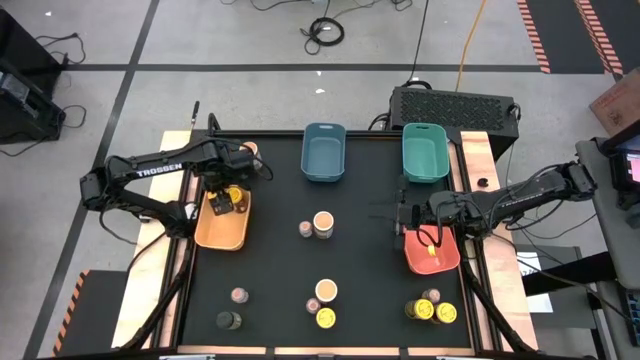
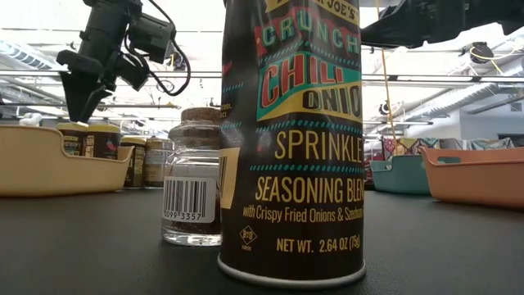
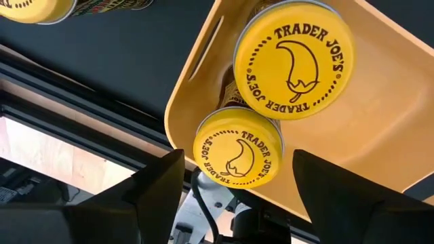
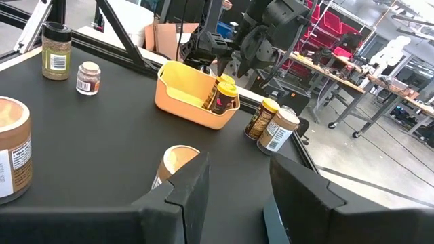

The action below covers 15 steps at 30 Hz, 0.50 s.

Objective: Sort spices by type
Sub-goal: Put the yellow seasoning can into the yellow bin

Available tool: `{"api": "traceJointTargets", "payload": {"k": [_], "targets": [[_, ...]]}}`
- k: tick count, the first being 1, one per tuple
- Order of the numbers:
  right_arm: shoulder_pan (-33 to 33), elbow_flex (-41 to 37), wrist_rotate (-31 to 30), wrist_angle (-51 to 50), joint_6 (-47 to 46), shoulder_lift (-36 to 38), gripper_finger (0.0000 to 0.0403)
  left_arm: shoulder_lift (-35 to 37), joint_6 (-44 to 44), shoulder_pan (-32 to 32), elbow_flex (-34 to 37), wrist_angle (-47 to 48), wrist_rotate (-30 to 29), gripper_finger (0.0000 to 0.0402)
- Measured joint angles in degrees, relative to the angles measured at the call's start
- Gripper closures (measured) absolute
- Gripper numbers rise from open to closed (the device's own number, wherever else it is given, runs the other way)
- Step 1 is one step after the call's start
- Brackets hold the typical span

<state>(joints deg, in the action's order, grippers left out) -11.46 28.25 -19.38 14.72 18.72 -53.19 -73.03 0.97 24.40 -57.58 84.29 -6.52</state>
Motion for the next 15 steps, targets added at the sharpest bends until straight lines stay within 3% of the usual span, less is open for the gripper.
{"api": "traceJointTargets", "payload": {"k": [7,15], "targets": [[0.00,0.00,0.02,0.02,0.02,0.00,0.0253,-0.02,1.22,0.00,-0.41,0.47,-0.59,0.0125],[0.00,0.00,0.02,0.79,0.17,0.00,0.0253,-0.02,3.18,-0.04,-7.10,4.47,-0.07,0.0125]]}}
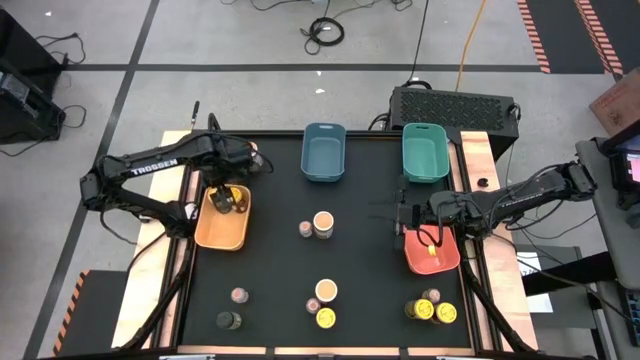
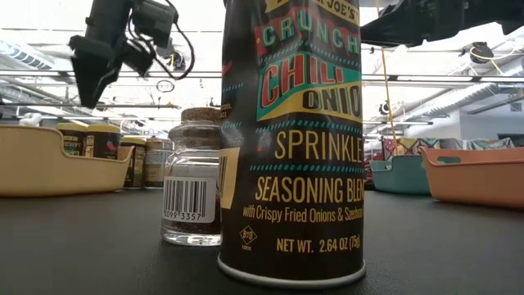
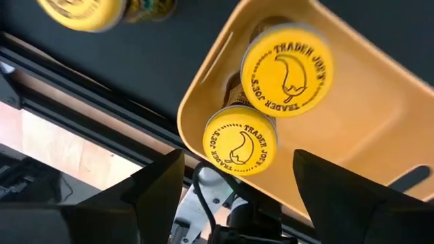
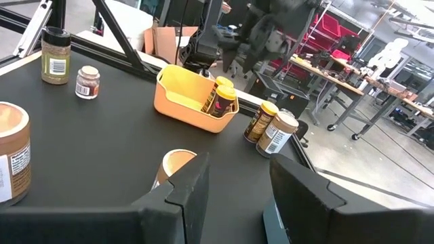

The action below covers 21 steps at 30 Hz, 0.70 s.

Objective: Sort spices by type
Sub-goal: Put the yellow seasoning can into the yellow bin

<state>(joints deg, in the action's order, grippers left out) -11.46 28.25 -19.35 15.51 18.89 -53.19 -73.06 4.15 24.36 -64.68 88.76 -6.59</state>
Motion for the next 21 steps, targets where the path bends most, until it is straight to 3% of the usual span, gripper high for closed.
{"api": "traceJointTargets", "payload": {"k": [9,14,21], "targets": [[-0.22,0.00,2.14,0.61,-1.53,0.00,0.0253,1.26,4.46,-3.60,-9.41,-1.67,2.04,0.0124],[-0.24,0.00,3.01,0.65,-1.54,0.00,0.0253,2.02,7.30,-11.76,-10.78,-12.89,4.83,0.0124],[-0.26,0.00,3.02,0.96,-1.70,-0.02,0.0253,1.89,8.22,-24.74,-11.30,-28.94,3.94,0.0124]]}}
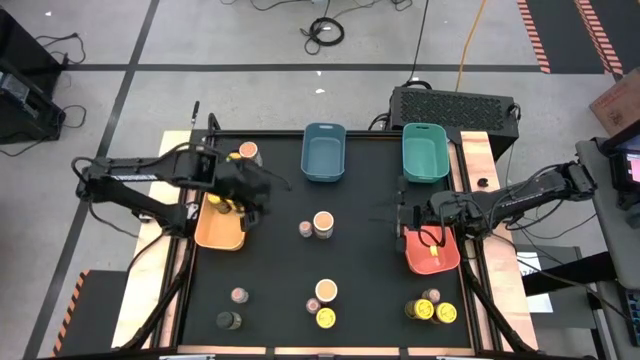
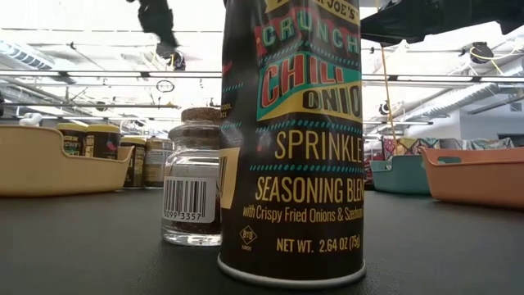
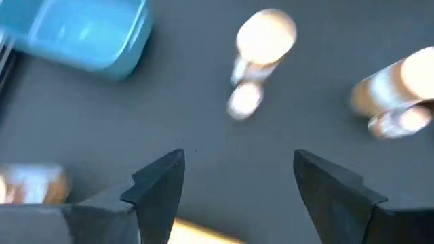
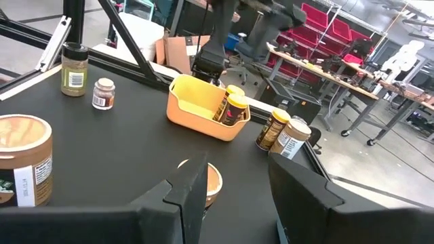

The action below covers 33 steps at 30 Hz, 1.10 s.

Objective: Sort spices by type
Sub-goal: Put the yellow seasoning can into the yellow bin

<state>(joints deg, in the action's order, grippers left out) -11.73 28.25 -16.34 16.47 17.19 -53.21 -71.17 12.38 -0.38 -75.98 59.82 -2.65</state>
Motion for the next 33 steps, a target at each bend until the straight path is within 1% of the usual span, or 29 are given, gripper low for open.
{"api": "traceJointTargets", "payload": {"k": [5,7,10,12,13,15,17,20,23,25,28,30,33], "targets": [[0.00,0.00,-0.02,0.01,-1.23,-0.24,0.0253,-0.73,0.28,-10.06,0.21,-14.13,-1.73,0.0124],[0.00,0.00,-0.02,-0.03,-1.51,-0.24,0.0253,-1.82,-0.65,-13.88,0.31,-16.98,-4.24,0.0124],[0.00,0.00,-0.02,0.00,-1.53,-0.24,0.0253,-3.15,0.40,-17.30,0.36,-17.63,-11.16,0.0125],[0.00,0.00,-0.02,0.00,-1.61,-0.32,0.0253,-3.59,4.57,-17.71,0.36,-14.65,-16.29,0.0125],[0.00,0.00,-0.02,0.00,-2.01,-0.37,0.0253,-3.65,6.95,-16.85,0.36,-12.17,-17.70,0.0125],[0.00,0.00,-0.01,-0.01,-3.05,-0.39,0.0253,-3.64,11.78,-13.15,0.36,-6.97,-18.81,0.0126],[0.00,0.00,-0.02,0.00,-3.23,-0.39,0.0253,-3.64,14.60,-8.26,0.36,-1.06,-19.37,0.0126],[0.00,0.00,-0.01,-0.01,-3.26,-0.39,0.0253,-3.21,19.06,1.38,-0.14,8.06,-19.46,0.0126],[0.00,0.00,-0.02,-0.04,-3.23,-0.39,0.0253,-3.05,17.21,13.71,-0.86,13.29,-17.57,0.0126],[0.00,0.00,0.00,-0.15,-3.26,-0.39,0.0253,-3.12,14.30,21.81,-0.86,15.21,-15.85,0.0126],[0.00,0.00,0.00,-1.06,-3.26,-0.39,0.0253,-3.66,9.27,32.69,-0.97,15.64,-10.76,0.0126],[0.00,0.00,0.00,-1.54,-3.22,-0.39,0.0253,-4.81,5.77,38.04,-0.97,15.75,-8.57,0.0126],[0.06,0.00,0.00,-2.28,-3.05,-0.39,0.0253,-6.90,0.89,43.30,-0.97,16.01,-6.57,0.0126]]}}
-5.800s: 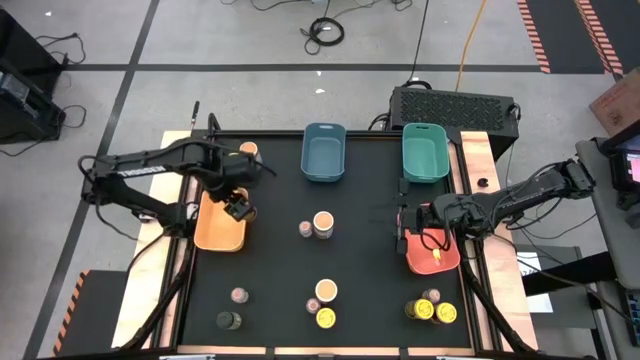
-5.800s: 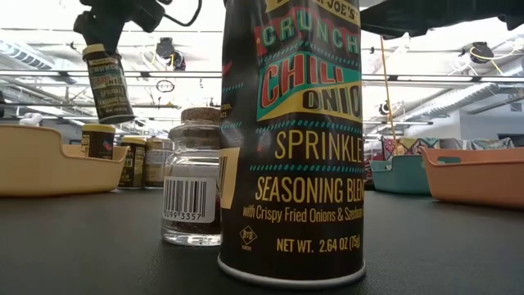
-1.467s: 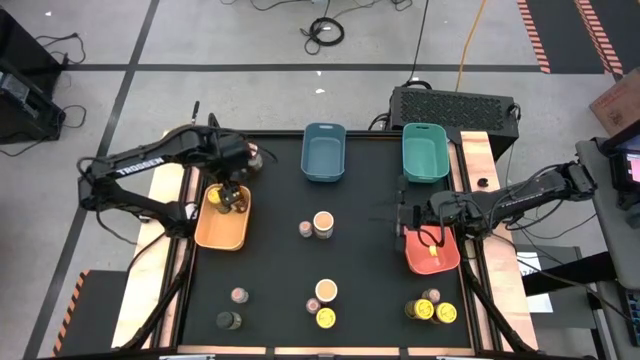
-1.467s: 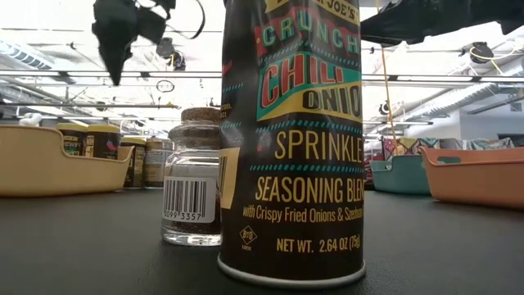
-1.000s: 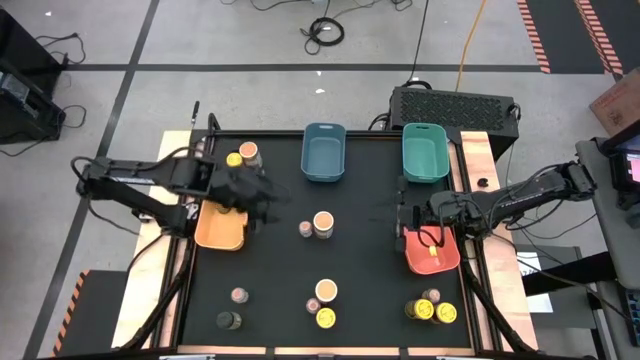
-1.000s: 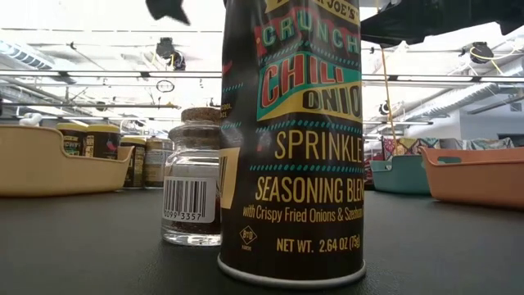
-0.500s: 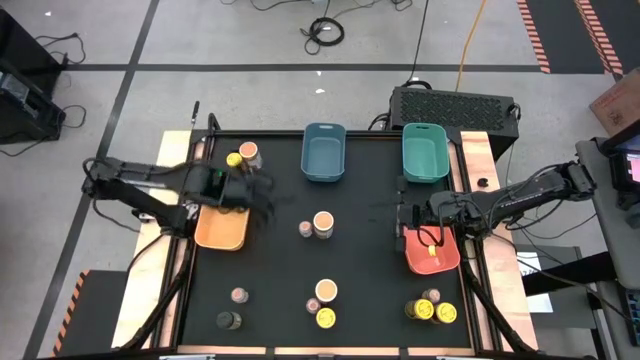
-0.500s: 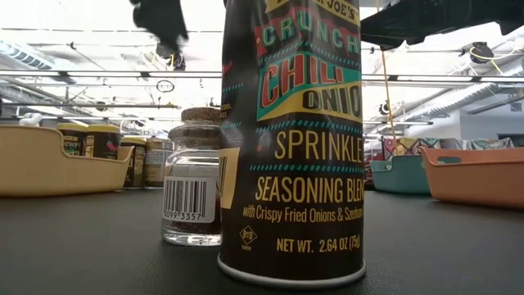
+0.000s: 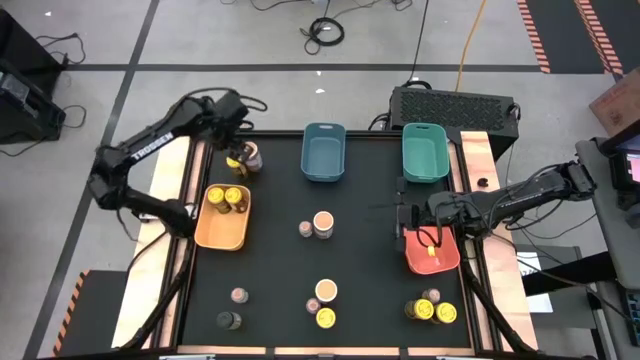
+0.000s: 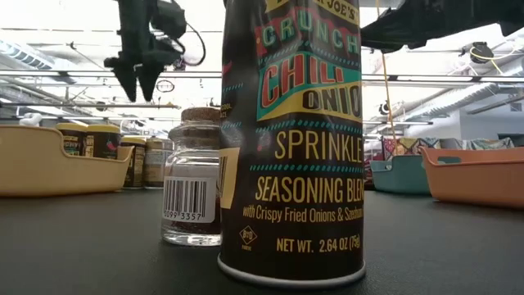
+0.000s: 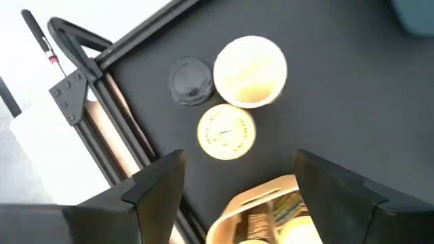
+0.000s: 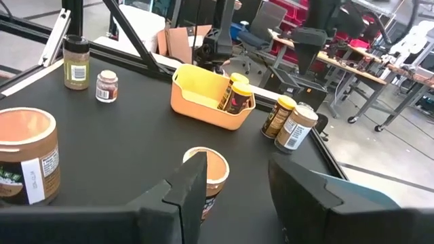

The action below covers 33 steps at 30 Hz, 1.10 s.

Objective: Sort spices by type
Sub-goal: Put the yellow seasoning can into the yellow bin

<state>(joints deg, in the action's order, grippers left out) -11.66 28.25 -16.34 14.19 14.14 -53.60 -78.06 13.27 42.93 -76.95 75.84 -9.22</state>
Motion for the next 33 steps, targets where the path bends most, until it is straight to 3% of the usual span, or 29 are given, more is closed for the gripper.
{"api": "traceJointTargets", "payload": {"k": [6,12,18,21,23,28,33], "targets": [[0.05,0.00,-0.01,-0.19,1.83,-0.02,0.0253,-5.75,-8.84,3.22,0.02,0.31,2.93,0.0126],[0.08,0.00,-0.02,-0.17,3.12,-0.02,0.0253,-9.19,-11.13,2.60,0.02,2.01,4.50,0.0126],[-0.08,0.00,0.51,0.94,0.12,-0.02,0.0253,-5.21,-9.83,-3.25,0.02,5.07,5.59,0.0126],[-1.03,0.00,8.22,3.92,-3.37,-0.02,0.0253,-0.45,-7.50,-8.94,0.28,2.60,5.67,0.0126],[-2.46,0.32,13.16,5.91,-4.49,-0.03,0.0253,3.49,-5.80,-14.05,1.77,-2.59,6.02,0.0126],[-7.67,5.72,12.73,4.29,-7.56,-3.79,0.0253,13.19,-3.51,-28.83,10.18,-23.34,6.08,0.0126],[-13.70,16.84,3.45,-9.77,-13.08,-13.29,0.0253,18.50,-7.03,-42.23,22.68,-54.46,6.15,0.0126]]}}
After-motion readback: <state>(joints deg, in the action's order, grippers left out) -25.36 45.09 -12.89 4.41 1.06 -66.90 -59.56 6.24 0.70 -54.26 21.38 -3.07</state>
